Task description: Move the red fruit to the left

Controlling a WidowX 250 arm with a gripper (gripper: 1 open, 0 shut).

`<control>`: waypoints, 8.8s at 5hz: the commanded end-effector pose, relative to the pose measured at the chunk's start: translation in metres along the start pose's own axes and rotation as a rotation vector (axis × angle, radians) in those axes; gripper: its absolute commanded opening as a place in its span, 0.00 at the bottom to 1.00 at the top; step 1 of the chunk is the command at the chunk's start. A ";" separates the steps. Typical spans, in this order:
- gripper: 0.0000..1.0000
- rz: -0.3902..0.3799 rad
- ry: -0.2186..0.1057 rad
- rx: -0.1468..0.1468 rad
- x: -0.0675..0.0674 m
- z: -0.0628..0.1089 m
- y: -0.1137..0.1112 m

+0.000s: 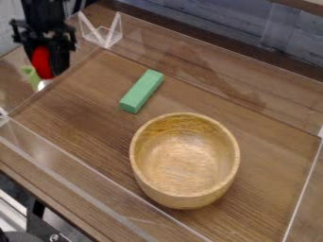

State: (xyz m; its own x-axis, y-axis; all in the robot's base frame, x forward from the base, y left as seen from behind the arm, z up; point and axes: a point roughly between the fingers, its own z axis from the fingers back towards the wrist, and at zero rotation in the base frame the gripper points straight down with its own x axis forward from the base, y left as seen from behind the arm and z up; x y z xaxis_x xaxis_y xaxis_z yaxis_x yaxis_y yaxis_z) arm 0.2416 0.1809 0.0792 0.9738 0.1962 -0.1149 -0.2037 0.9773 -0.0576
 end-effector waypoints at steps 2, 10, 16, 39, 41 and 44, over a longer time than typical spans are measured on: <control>0.00 -0.016 -0.014 0.015 0.028 -0.025 -0.013; 1.00 -0.122 -0.036 -0.117 0.033 0.008 -0.025; 1.00 -0.132 0.001 -0.178 0.017 -0.004 -0.051; 1.00 -0.307 -0.116 -0.030 0.039 0.031 -0.129; 1.00 -0.140 -0.128 -0.076 0.043 0.023 -0.121; 1.00 -0.277 -0.104 -0.069 0.038 0.023 -0.161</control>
State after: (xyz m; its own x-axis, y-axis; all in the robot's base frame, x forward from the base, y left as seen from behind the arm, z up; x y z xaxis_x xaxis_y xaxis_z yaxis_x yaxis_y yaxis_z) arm 0.3085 0.0327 0.0873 0.9971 -0.0572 -0.0502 0.0485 0.9859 -0.1602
